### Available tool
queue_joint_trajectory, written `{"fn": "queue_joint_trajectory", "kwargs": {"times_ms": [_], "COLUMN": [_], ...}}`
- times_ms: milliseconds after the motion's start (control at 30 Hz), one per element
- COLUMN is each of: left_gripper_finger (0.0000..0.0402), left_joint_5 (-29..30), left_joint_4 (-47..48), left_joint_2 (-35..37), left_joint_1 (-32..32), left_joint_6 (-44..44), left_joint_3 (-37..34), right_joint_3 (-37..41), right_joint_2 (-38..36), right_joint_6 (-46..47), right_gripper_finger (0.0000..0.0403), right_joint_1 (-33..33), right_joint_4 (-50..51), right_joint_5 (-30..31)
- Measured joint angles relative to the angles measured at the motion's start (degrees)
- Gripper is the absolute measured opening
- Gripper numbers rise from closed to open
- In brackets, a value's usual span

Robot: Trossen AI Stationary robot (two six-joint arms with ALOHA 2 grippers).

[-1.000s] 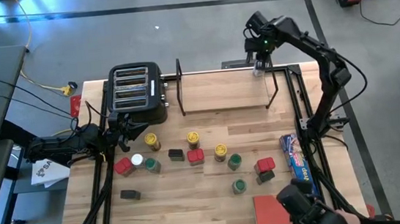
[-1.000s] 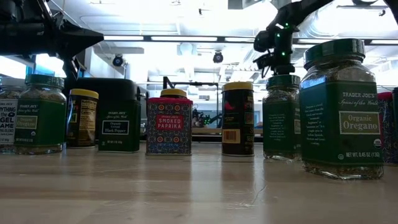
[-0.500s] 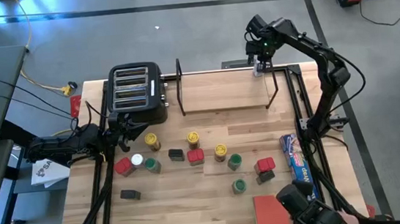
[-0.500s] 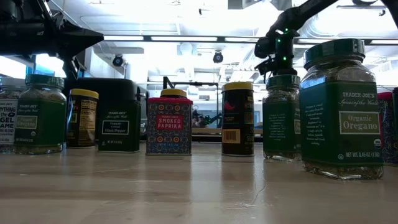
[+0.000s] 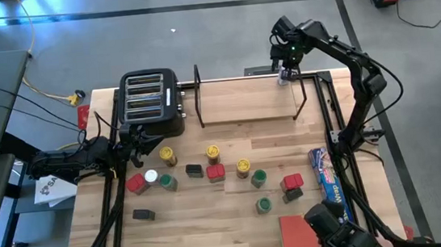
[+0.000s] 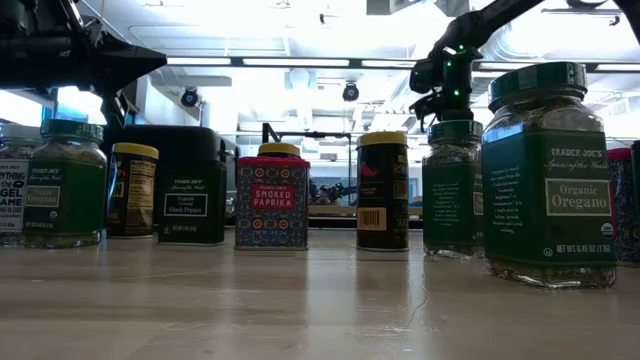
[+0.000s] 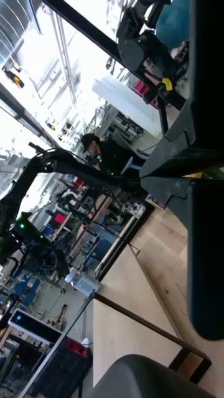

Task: Shelf spices
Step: Put the right white seasoning bottle on the shelf, then put the white seasoning bottle on the shelf aligned with the other white seasoning bottle

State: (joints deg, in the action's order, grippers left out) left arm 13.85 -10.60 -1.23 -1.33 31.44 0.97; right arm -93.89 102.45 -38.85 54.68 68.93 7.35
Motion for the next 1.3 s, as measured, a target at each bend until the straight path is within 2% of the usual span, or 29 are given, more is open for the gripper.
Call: {"fn": "queue_joint_trajectory", "kwargs": {"times_ms": [267, 533, 600, 700, 767, 833, 933, 1033, 1167, 1300], "left_gripper_finger": [0.0001, 0.0001, 0.0001, 0.0001, 0.0001, 0.0001, 0.0001, 0.0001, 0.0001, 0.0001], "left_joint_5": [0.0, 0.0, 0.0, 0.2, 0.2, 0.3, -0.4, -4.6, -8.9, -5.8], "left_joint_4": [0.0, 0.0, 0.0, 0.2, 0.3, 0.2, -0.1, -0.2, -5.0, 4.9], "left_joint_2": [0.0, 0.0, 0.0, 0.0, 0.0, 0.0, 0.0, -0.1, -1.1, -7.5], "left_joint_1": [0.0, 0.0, 0.0, 0.0, 0.0, 0.0, 0.0, -0.1, -0.7, -2.6], "left_joint_6": [0.0, -0.1, -0.2, -0.2, -0.2, -0.2, 3.0, 5.2, -3.2, -11.9], "left_joint_3": [0.0, 0.0, 0.0, 0.0, 0.0, 0.0, 0.0, 0.0, 1.8, 12.0], "right_joint_3": [-0.8, -8.6, -10.0, -10.0, -6.9, -1.1, 11.1, 24.3, 36.8, 42.9], "right_joint_2": [0.0, -0.1, -1.2, -4.5, -8.1, -12.7, -20.8, -28.7, -34.6, -36.0], "right_joint_6": [0.9, 4.5, 5.5, 6.5, 7.6, 8.0, 11.5, 16.7, 22.6, 27.4], "right_gripper_finger": [0.0, 0.0, 0.0, 0.0, 0.0, 0.0, 0.0, 0.0, 0.0, 0.0], "right_joint_1": [0.0, -0.9, -2.3, -5.7, -8.7, -12.7, -18.9, -25.7, -35.7, -44.6], "right_joint_4": [0.6, 3.0, 3.0, 1.6, -2.3, -8.3, -20.4, -34.7, -49.6, -58.7], "right_joint_5": [0.2, 0.6, -2.7, -13.3, -20.8, -24.3, -23.1, -20.8, -18.9, -13.7]}}
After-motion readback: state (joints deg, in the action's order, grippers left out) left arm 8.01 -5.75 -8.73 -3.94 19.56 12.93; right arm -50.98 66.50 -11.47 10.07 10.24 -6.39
